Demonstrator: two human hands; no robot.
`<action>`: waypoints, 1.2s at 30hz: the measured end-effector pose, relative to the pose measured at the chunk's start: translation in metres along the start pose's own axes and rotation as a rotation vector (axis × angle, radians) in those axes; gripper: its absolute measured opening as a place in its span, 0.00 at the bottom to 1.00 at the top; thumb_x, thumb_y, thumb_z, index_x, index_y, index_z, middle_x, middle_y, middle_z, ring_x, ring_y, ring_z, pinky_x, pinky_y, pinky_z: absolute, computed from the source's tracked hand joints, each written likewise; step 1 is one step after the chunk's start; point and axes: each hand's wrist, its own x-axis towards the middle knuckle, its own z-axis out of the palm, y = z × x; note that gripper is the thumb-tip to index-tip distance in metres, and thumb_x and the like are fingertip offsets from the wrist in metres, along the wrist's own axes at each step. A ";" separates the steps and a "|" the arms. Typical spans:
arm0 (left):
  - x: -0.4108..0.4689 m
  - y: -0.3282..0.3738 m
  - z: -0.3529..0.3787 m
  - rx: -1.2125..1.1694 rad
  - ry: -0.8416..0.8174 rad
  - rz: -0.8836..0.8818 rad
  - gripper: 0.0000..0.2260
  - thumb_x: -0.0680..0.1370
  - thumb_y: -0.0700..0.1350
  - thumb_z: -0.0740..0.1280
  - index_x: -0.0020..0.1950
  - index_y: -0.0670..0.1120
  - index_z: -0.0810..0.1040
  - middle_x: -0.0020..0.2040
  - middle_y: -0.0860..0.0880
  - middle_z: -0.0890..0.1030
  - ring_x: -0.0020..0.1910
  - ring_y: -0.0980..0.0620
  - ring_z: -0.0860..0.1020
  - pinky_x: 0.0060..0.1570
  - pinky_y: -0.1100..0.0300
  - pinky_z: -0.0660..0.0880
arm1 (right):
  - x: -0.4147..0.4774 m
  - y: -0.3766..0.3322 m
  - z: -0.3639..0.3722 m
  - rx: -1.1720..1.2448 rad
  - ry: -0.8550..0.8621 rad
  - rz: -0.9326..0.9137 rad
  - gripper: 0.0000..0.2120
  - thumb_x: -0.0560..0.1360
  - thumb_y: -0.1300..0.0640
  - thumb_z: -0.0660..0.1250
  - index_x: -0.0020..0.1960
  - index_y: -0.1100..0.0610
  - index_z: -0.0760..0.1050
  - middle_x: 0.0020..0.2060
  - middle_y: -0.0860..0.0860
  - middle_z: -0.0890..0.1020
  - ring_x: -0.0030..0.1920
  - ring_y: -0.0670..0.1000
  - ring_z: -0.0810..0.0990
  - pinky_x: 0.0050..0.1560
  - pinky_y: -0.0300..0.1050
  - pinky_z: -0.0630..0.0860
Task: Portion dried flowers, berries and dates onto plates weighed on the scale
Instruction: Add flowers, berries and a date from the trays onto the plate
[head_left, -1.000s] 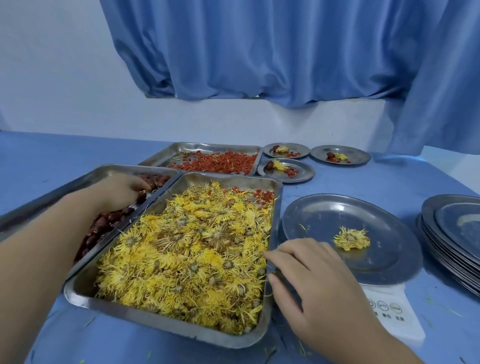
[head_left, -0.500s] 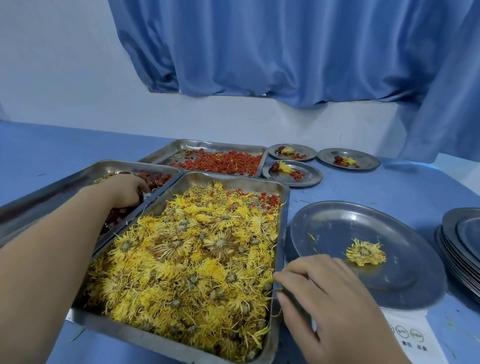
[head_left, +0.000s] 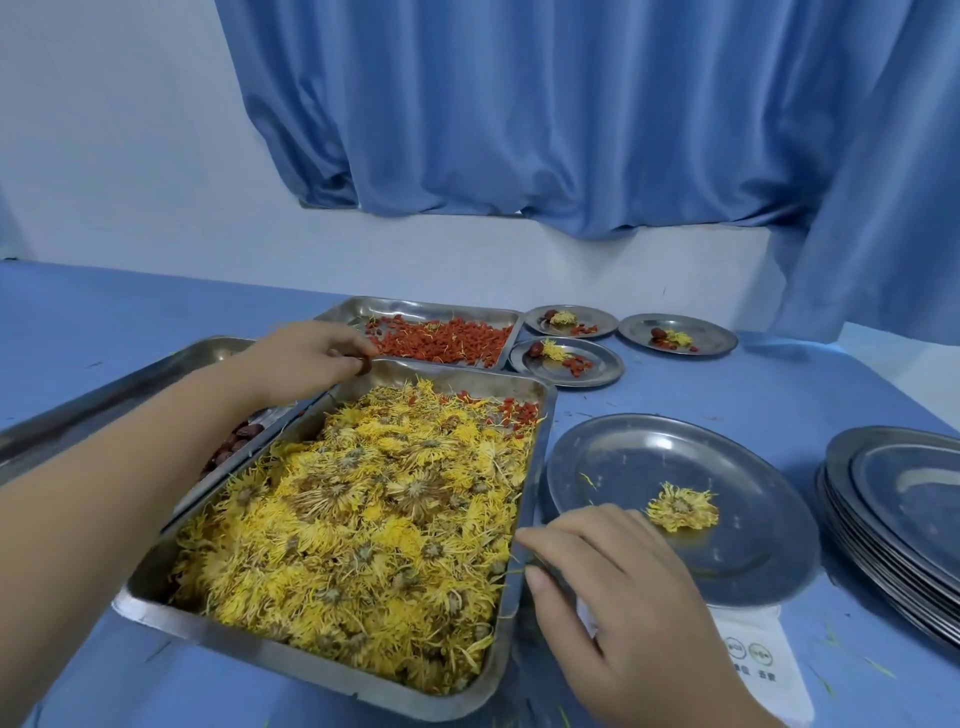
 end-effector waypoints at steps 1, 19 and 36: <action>-0.003 0.018 0.004 -0.033 -0.019 0.031 0.09 0.80 0.48 0.64 0.57 0.60 0.79 0.51 0.61 0.79 0.46 0.63 0.76 0.41 0.68 0.67 | -0.001 0.001 -0.002 0.009 0.018 0.011 0.11 0.77 0.54 0.61 0.50 0.56 0.81 0.41 0.47 0.79 0.40 0.48 0.75 0.40 0.46 0.71; -0.004 0.194 0.097 -0.167 -0.215 0.259 0.08 0.78 0.44 0.65 0.53 0.54 0.81 0.45 0.59 0.80 0.41 0.64 0.76 0.35 0.73 0.69 | 0.005 0.045 -0.055 0.893 0.695 1.084 0.13 0.77 0.59 0.63 0.36 0.50 0.80 0.27 0.47 0.75 0.28 0.43 0.72 0.27 0.34 0.69; -0.003 0.200 0.103 -0.206 -0.264 0.317 0.08 0.79 0.47 0.64 0.56 0.58 0.80 0.52 0.55 0.80 0.48 0.57 0.79 0.49 0.60 0.77 | 0.003 0.079 -0.087 0.738 0.819 1.030 0.14 0.75 0.53 0.61 0.34 0.49 0.79 0.27 0.45 0.74 0.28 0.45 0.69 0.27 0.37 0.66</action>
